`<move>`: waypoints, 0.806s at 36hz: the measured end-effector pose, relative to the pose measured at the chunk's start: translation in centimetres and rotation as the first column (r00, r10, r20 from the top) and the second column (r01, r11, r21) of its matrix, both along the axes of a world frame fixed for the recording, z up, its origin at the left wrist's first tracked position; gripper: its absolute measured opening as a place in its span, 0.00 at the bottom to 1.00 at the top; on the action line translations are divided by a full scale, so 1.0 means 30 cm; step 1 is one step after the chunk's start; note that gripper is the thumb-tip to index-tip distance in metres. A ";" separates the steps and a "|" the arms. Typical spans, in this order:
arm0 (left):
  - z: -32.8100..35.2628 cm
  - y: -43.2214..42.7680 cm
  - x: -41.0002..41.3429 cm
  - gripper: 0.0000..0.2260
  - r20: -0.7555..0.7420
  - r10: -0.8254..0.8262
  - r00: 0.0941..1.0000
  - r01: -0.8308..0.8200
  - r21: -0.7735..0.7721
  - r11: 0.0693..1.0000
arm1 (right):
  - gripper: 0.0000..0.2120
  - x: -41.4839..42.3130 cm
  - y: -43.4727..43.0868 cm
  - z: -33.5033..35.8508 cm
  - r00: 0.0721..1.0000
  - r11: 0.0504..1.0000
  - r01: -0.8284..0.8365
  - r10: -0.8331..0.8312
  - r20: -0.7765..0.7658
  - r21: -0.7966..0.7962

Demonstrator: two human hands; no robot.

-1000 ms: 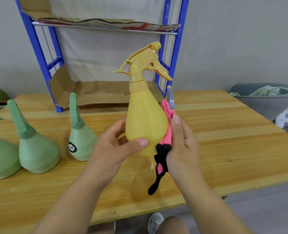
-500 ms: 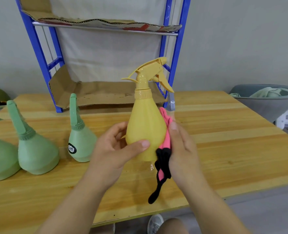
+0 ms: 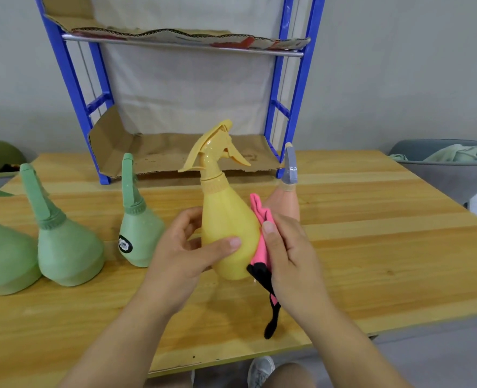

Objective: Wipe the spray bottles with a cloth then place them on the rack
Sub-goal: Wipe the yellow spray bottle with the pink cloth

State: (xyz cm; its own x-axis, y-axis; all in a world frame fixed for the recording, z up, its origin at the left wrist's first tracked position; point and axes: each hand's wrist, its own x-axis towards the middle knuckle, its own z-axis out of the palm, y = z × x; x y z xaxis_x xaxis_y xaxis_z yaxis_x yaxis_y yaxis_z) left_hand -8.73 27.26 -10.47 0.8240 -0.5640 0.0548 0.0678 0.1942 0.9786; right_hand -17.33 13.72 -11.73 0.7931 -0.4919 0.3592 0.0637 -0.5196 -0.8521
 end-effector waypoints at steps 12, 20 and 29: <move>-0.096 -0.011 0.021 0.28 0.457 0.154 0.876 -0.312 0.293 0.904 | 0.15 -0.001 -0.071 -0.024 0.975 0.997 0.006 -0.022 -0.221 -0.072; -0.164 -0.024 0.044 0.31 0.476 0.087 0.875 -0.303 0.399 0.865 | 0.16 0.011 -0.100 -0.016 0.973 0.994 0.038 -0.059 -0.222 -0.098; -0.187 -0.057 0.046 0.31 0.548 0.046 0.835 -0.374 0.503 0.779 | 0.16 0.030 -0.108 -0.037 0.969 0.995 0.044 -0.065 -0.240 -0.092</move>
